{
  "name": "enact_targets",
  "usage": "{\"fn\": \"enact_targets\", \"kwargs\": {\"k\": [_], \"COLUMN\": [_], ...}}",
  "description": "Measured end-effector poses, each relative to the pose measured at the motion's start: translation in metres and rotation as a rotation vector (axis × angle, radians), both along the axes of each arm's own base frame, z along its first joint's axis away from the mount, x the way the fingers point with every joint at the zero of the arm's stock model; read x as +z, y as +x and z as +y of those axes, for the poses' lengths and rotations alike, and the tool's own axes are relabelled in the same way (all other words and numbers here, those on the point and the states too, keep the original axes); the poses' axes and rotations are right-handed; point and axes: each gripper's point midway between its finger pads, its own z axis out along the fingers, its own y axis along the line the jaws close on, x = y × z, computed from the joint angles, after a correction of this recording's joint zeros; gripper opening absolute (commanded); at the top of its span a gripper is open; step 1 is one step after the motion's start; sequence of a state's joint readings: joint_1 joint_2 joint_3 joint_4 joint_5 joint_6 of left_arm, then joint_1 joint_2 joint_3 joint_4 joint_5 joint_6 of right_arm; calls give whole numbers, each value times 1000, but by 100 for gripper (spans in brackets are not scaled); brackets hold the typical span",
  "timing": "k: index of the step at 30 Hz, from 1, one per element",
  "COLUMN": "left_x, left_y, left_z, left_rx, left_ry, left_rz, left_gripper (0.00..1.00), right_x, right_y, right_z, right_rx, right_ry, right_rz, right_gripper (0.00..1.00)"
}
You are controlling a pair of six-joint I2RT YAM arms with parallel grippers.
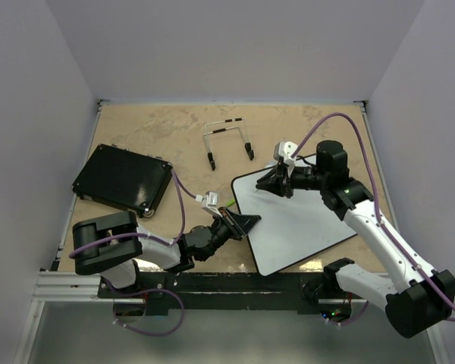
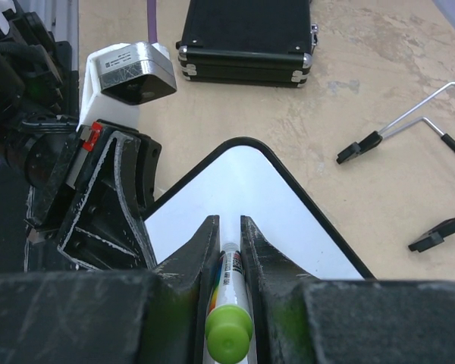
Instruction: Write a sentence on the whiteboard
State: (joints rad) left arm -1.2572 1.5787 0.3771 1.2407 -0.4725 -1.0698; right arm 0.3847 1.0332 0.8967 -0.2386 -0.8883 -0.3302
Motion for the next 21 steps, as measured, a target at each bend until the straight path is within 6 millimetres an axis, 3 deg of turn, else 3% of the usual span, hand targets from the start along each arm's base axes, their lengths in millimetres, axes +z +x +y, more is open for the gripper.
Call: {"fn": "enact_targets", "kwargs": {"k": [21], "left_x": [0], "left_y": [0], "left_z": [0], "left_rx": [-1], "left_ry": [0], "left_rz": [0], "left_gripper": [0], "right_x": [-2], "right_y": [-2], "right_z": [-3], "right_rx": [15], "right_ry": [-8], "right_rz": [-7], "right_gripper": [0]}}
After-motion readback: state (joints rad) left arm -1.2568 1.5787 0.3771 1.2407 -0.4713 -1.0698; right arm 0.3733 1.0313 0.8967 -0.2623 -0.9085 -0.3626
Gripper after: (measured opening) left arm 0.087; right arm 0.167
